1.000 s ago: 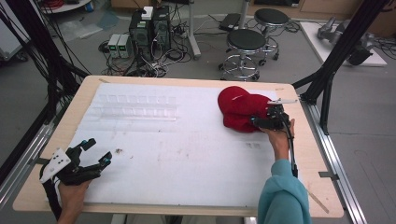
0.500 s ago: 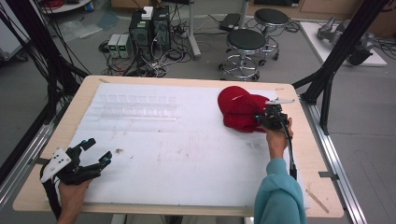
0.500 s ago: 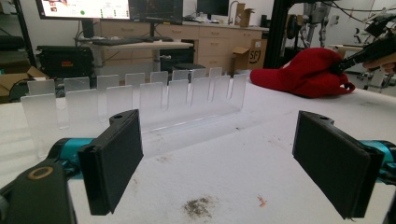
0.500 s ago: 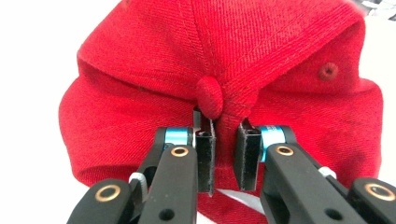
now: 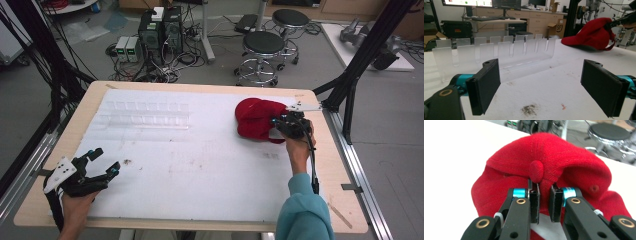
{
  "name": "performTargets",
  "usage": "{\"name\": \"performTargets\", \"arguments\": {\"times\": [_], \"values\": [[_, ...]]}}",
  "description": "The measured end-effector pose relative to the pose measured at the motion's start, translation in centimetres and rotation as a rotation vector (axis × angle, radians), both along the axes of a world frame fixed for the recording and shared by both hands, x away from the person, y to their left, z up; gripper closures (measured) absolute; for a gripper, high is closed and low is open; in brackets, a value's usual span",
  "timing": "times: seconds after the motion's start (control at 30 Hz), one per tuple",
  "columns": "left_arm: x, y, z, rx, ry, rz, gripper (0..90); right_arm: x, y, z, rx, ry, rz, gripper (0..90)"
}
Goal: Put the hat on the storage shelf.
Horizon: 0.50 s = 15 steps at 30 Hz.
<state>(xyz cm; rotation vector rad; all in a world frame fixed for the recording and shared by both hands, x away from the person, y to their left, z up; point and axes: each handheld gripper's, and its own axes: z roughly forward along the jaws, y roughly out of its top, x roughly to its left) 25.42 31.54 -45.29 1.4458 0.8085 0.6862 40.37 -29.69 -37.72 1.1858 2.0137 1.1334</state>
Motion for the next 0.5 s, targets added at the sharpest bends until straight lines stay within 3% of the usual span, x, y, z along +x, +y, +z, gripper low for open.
{"name": "performTargets", "arguments": {"times": [0.27,0.5], "values": [[0.3,0.2,0.1,-0.020,0.035,-0.010,16.3,-1.8,0.4,1.9,0.082,-0.051,0.113,82.3],[0.6,0.1,0.2,-0.001,0.061,-0.023,16.1,-3.5,1.3,3.2,0.146,-0.075,0.272,82.2]]}}
